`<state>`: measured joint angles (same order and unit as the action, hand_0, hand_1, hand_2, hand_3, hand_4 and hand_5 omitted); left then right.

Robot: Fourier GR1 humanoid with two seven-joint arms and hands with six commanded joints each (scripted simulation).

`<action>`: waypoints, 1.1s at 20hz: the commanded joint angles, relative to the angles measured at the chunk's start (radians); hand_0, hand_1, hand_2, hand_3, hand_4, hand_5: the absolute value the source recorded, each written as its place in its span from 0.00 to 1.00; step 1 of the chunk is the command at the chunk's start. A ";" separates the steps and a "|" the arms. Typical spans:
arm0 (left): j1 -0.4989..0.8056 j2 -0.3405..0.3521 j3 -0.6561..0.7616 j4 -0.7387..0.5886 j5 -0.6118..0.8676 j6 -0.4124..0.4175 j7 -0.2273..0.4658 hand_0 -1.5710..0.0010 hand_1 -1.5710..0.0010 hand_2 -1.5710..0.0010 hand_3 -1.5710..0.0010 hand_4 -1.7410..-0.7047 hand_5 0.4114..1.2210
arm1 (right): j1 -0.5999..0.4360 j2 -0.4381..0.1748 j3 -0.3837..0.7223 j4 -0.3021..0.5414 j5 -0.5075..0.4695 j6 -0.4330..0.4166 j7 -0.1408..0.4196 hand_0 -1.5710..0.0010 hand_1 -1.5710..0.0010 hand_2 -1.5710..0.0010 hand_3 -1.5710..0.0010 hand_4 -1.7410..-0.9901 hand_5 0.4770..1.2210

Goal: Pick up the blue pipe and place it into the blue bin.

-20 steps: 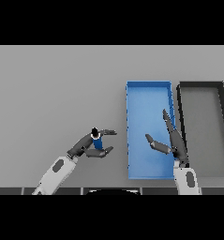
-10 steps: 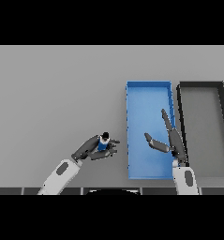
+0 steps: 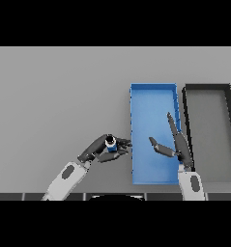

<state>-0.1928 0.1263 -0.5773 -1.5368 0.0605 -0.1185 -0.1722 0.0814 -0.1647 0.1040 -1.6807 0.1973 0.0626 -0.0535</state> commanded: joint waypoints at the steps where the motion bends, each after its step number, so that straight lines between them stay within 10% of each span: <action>1: -0.012 0.000 0.005 -0.006 -0.002 -0.003 0.011 0.01 0.01 0.01 0.01 0.26 0.99 | -0.001 -0.002 0.001 -0.004 0.004 -0.002 -0.012 1.00 1.00 1.00 1.00 0.81 0.11; 7: -0.037 -0.014 0.010 -0.056 0.000 -0.042 0.100 0.00 0.00 0.00 0.00 0.26 1.00 | -0.001 -0.008 -0.005 0.005 0.006 -0.003 -0.010 1.00 1.00 1.00 1.00 0.82 0.13; 16: -0.017 -0.035 0.024 -0.061 -0.029 -0.076 0.100 0.00 0.00 0.00 0.00 0.26 1.00 | 0.329 0.163 0.072 -0.248 0.183 -0.235 -0.002 1.00 1.00 1.00 1.00 0.73 0.13; 22: -0.020 -0.040 0.045 -0.057 -0.049 -0.106 0.103 0.00 0.00 0.00 0.00 0.26 1.00 | 0.311 0.118 0.065 -0.409 -0.003 -0.114 -0.086 1.00 0.99 0.99 1.00 0.76 0.16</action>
<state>-0.2126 0.0866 -0.5325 -1.5940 0.0106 -0.2262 -0.0703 0.3915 -0.0469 0.1687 -2.0888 0.1941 -0.0513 -0.1432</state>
